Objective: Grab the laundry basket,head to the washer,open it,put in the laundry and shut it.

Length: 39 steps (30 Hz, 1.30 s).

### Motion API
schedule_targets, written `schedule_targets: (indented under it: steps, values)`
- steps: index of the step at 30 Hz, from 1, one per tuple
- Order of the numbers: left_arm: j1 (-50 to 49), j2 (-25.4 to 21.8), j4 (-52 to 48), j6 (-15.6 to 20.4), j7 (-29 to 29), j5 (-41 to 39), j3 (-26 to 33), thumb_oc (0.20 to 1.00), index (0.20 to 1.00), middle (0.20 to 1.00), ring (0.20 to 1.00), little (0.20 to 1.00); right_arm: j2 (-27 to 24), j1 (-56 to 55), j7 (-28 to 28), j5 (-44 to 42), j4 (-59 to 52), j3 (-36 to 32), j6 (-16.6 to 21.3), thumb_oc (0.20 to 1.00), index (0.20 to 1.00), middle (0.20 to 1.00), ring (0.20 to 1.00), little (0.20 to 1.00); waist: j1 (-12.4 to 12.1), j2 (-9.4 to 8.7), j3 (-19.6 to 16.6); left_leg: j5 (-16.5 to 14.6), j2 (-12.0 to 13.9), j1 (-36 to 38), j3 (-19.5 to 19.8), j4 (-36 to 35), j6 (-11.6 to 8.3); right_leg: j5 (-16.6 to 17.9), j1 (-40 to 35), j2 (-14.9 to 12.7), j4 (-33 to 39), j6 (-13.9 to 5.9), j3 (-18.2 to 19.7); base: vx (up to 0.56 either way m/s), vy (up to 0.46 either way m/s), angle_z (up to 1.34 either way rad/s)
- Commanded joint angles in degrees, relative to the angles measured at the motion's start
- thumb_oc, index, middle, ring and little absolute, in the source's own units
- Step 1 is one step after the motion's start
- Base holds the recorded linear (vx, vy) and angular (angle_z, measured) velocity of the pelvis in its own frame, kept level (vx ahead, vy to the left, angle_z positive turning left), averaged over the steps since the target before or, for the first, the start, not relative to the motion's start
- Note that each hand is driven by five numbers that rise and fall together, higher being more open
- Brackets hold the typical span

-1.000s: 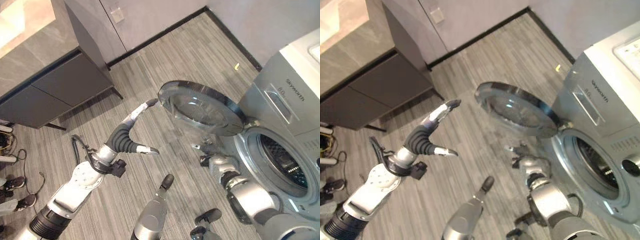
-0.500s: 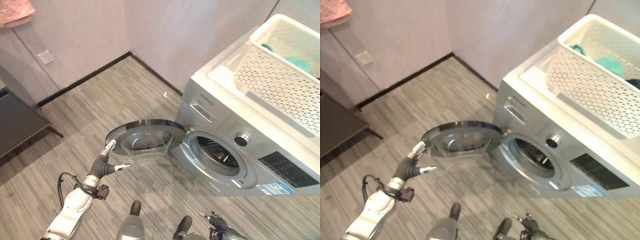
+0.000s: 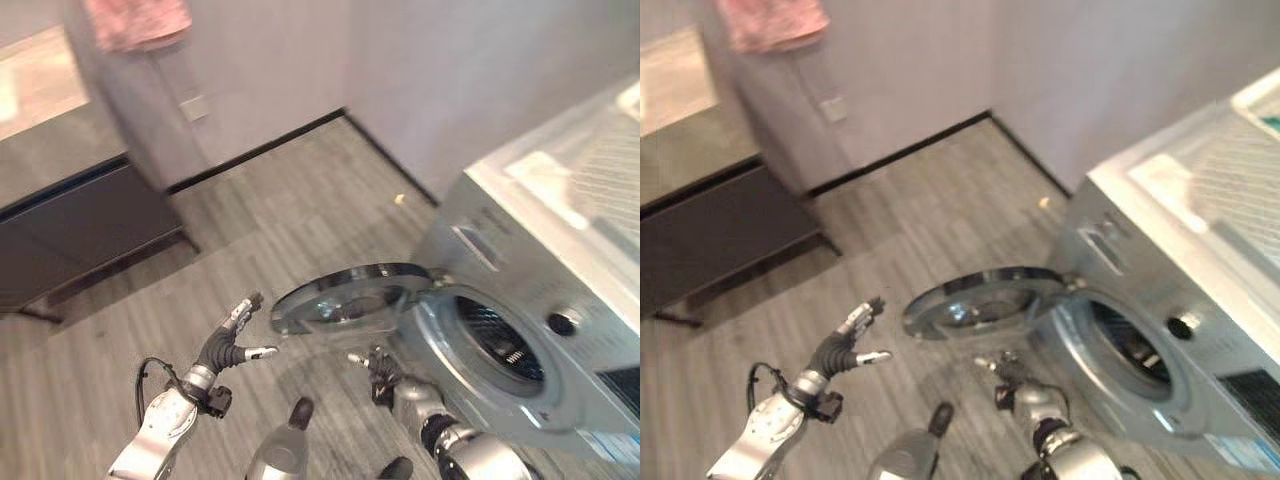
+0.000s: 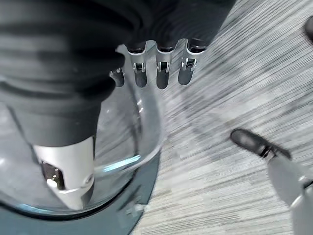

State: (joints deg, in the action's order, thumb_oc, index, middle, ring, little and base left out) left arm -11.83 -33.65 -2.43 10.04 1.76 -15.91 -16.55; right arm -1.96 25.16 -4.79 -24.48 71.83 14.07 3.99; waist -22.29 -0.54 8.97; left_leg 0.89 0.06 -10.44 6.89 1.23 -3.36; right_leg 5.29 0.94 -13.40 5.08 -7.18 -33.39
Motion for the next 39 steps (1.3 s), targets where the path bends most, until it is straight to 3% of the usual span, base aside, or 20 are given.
schedule_targets:
  steps: [1, 9, 13, 14, 16, 18, 19, 20, 22, 23, 25, 26, 28, 29, 30, 32, 36, 37, 39]
  values:
    - [2.6, -2.6, -4.4, 1.8, 0.6, -1.9, 0.0, 1.000, 1.000, 1.000, 1.000, 1.000, -0.2, 0.1, -1.4, -3.0, 0.8, -0.4, 0.6, 1.000, 1.000, 1.000, 1.000, 1.000, -0.9, -0.58, 1.5, -5.8, -1.5, -0.2, -2.2, 0.1, 2.64, -1.4, -3.5, -3.9, -0.2, -4.38, 0.4, 0.01, 0.009, 0.20]
    - [2.4, -2.2, -3.7, 1.7, 0.1, -1.4, 0.1, 1.000, 1.000, 1.000, 1.000, 1.000, -0.2, -2.1, -2.1, -2.7, 2.2, -1.1, 0.2, 1.000, 1.000, 1.000, 1.000, 1.000, -0.4, -0.35, 0.9, -5.6, -1.7, 0.7, -1.6, -1.0, 2.75, -1.5, -3.9, -4.2, -0.5, -4.42, -0.1, 0.02, 0.033, 0.10]
    - [2.5, -0.3, -1.0, 1.9, -0.5, -1.5, 0.0, 1.000, 1.000, 1.000, 1.000, 1.000, -0.4, -7.5, -1.2, 0.0, 1.9, 0.0, -0.2, 1.000, 1.000, 1.000, 1.000, 1.000, 1.9, -0.67, 0.4, -7.2, -1.6, 3.6, -3.4, -0.7, 3.61, -1.5, -4.2, -5.4, -2.9, -4.76, 1.4, 0.04, 0.103, -0.21]
    - [2.7, 0.5, 1.3, 1.8, -0.9, -1.2, 0.2, 1.000, 1.000, 1.000, 1.000, 1.000, -1.4, -10.5, -0.6, 0.7, 1.2, -0.5, -0.1, 1.000, 1.000, 1.000, 1.000, 1.000, 3.9, -1.01, 0.3, -7.8, -1.7, 4.7, -4.2, -0.2, 3.92, -1.3, -4.2, -6.0, -4.3, -4.89, 2.3, 0.02, 0.080, -0.34]
    - [2.6, 1.3, 2.8, 1.9, -1.1, -1.3, 0.4, 1.000, 1.000, 1.000, 1.000, 1.000, -2.3, -12.2, -0.4, 1.0, 0.6, -0.8, 0.0, 1.000, 1.000, 1.000, 1.000, 1.000, 5.0, -1.08, 0.3, -8.3, -1.8, 5.4, -4.8, 0.1, 4.25, -1.3, -4.0, -6.4, -5.4, -5.05, 3.0, 0.02, 0.104, -0.29]
    - [1.7, 3.7, 9.4, 1.3, -2.2, -1.5, 2.3, 1.000, 1.000, 1.000, 1.000, 1.000, -5.7, -16.9, 0.8, -1.1, -1.3, -5.3, 0.7, 1.000, 1.000, 1.000, 1.000, 1.000, 9.3, -1.08, 0.0, -9.4, -1.9, 8.2, -6.4, 0.7, 5.19, -1.4, -2.8, -7.2, -9.8, -5.09, 6.6, 0.06, 0.159, -0.36]
    - [1.8, 3.8, 9.6, 1.4, -2.2, -1.5, 2.2, 1.000, 1.000, 1.000, 1.000, 1.000, -5.8, -17.0, 0.8, -1.1, -1.4, -5.2, 0.7, 1.000, 1.000, 1.000, 1.000, 1.000, 9.2, -1.00, 0.0, -9.4, -1.9, 8.3, -6.5, 0.7, 5.22, -1.5, -2.7, -7.2, -10.0, -5.12, 6.8, 0.05, 0.137, -0.51]
    - [1.5, 4.2, 11.2, 1.2, -2.4, -1.1, 3.1, 1.000, 1.000, 1.000, 1.000, 1.000, -7.4, -18.7, 1.3, -2.2, -3.2, -7.4, 1.0, 1.000, 1.000, 1.000, 1.000, 1.000, 10.7, -0.90, 0.0, -9.6, -2.1, 9.1, -6.7, 0.8, 5.66, -1.4, -2.0, -7.5, -12.3, -5.01, 8.3, -0.04, 0.104, -0.58]
    - [1.5, 4.6, 14.7, 1.3, -3.4, 1.2, 5.4, 1.000, 1.000, 1.000, 1.000, 1.000, -11.7, -24.1, 2.1, -4.2, -13.3, -12.5, 1.9, 1.000, 1.000, 1.000, 1.000, 1.000, 14.7, -0.63, 0.3, -8.6, -2.3, 9.7, -7.6, 1.1, 6.52, -0.5, 0.4, -7.7, -17.7, -3.77, 12.1, -0.05, 0.171, -0.49]
    - [1.1, 5.2, 16.9, 1.6, -4.0, 3.3, 7.1, 1.000, 1.000, 1.000, 1.000, 1.000, -14.9, -29.0, 1.2, -4.1, -24.9, -16.6, 3.5, 1.000, 1.000, 1.000, 1.000, 1.000, 17.6, -0.18, 0.6, -9.0, -2.3, 10.6, -8.2, 1.6, 7.17, -0.7, 3.0, -6.5, -23.1, -3.15, 16.0, 0.01, 0.168, -0.17]
    - [1.0, 5.5, 17.8, 1.6, -4.4, 4.1, 7.7, 1.000, 1.000, 1.000, 1.000, 1.000, -16.0, -30.8, 0.5, -4.8, -29.8, -19.2, 4.0, 1.000, 1.000, 1.000, 1.000, 1.000, 18.7, 0.11, 0.6, -9.3, -2.5, 11.1, -8.5, 1.8, 7.55, -1.5, 4.4, -5.8, -26.0, -2.87, 17.5, 0.03, 0.096, -0.18]
    - [0.7, 6.3, 18.5, 1.7, -4.9, 4.5, 9.3, 1.000, 1.000, 1.000, 1.000, 1.000, -16.6, -33.3, -0.3, -6.4, -37.6, -24.4, 5.4, 1.000, 1.000, 1.000, 1.000, 1.000, 20.4, 0.66, 0.2, -9.8, -2.5, 12.1, -8.8, 1.8, 7.87, -2.4, 6.1, -4.2, -29.1, -2.44, 19.4, 0.07, 0.042, -0.44]
    - [0.9, 7.3, 19.1, 2.0, -5.5, 4.6, 10.1, 1.000, 1.000, 1.000, 1.000, 1.000, -17.0, -35.0, -2.0, -6.6, -44.9, -28.7, 7.3, 1.000, 1.000, 1.000, 1.000, 1.000, 22.1, 1.15, -0.2, -9.8, -2.5, 12.8, -9.2, 1.6, 7.91, -4.2, 7.3, -1.4, -28.3, -1.93, 21.7, 0.07, 0.019, -0.32]
    - [1.0, 7.3, 19.1, 2.0, -5.5, 4.6, 10.1, 1.000, 1.000, 1.000, 1.000, 1.000, -17.0, -35.0, -2.0, -6.5, -45.0, -28.8, 7.2, 1.000, 1.000, 1.000, 1.000, 1.000, 22.1, 1.20, -0.3, -9.6, -2.5, 12.6, -9.2, 1.6, 7.90, -4.0, 7.4, -1.3, -28.1, -1.85, 21.7, 0.10, -0.026, -0.04]
    - [1.2, 8.1, 18.9, 2.3, -5.9, 3.8, 10.7, 1.000, 1.000, 1.000, 1.000, 1.000, -17.9, -34.6, -5.7, -3.1, -53.4, -32.2, 9.0, 1.000, 1.000, 1.000, 1.000, 1.000, 23.5, 1.84, -0.7, -10.2, -2.3, 13.3, -9.9, 1.1, 7.84, -5.2, 8.6, 0.7, -25.4, -1.91, 23.7, 0.11, -0.030, 0.01]
    - [1.7, 8.8, 18.9, 2.7, -6.3, 3.5, 10.2, 1.000, 1.000, 1.000, 1.000, 1.000, -17.7, -34.1, -9.0, 0.0, -60.1, -35.0, 11.1, 1.000, 1.000, 1.000, 1.000, 1.000, 24.5, 2.22, -1.1, -10.4, -2.5, 13.8, -9.8, 0.9, 7.80, -5.2, 10.0, 2.2, -21.3, -2.04, 26.1, 0.10, -0.024, -0.18]
    - [2.5, 9.8, 18.8, 3.1, -6.7, 4.0, 9.3, 1.000, 1.000, 1.000, 1.000, 1.000, -19.2, -31.5, -15.5, 7.9, -68.5, -38.4, 12.1, 1.000, 1.000, 1.000, 1.000, 1.000, 25.3, 2.51, -1.6, -12.1, -2.8, 15.6, -9.7, 0.6, 7.90, -2.6, 11.0, 3.5, -13.5, -2.93, 30.0, 0.16, -0.053, -0.07]
    - [3.0, 9.9, 18.7, 3.2, -6.9, 4.5, 8.6, 1.000, 1.000, 1.000, 1.000, 1.000, -20.9, -28.7, -19.2, 11.8, -72.9, -39.9, 12.9, 1.000, 1.000, 1.000, 1.000, 1.000, 25.3, 2.56, -1.7, -13.2, -2.9, 16.6, -9.3, 0.9, 7.78, -0.8, 12.6, 2.5, -10.4, -3.39, 31.1, 0.12, -0.035, -0.03]
    - [3.3, 10.0, 18.9, 3.2, -7.2, 4.7, 8.2, 1.000, 1.000, 1.000, 1.000, 1.000, -22.1, -26.9, -20.9, 14.6, -75.8, -40.4, 12.8, 1.000, 1.000, 1.000, 1.000, 1.000, 25.3, 2.50, -1.7, -13.9, -3.0, 17.4, -8.9, 1.3, 7.69, 0.2, 12.9, 2.1, -8.5, -3.64, 31.5, 0.16, -0.062, -0.20]
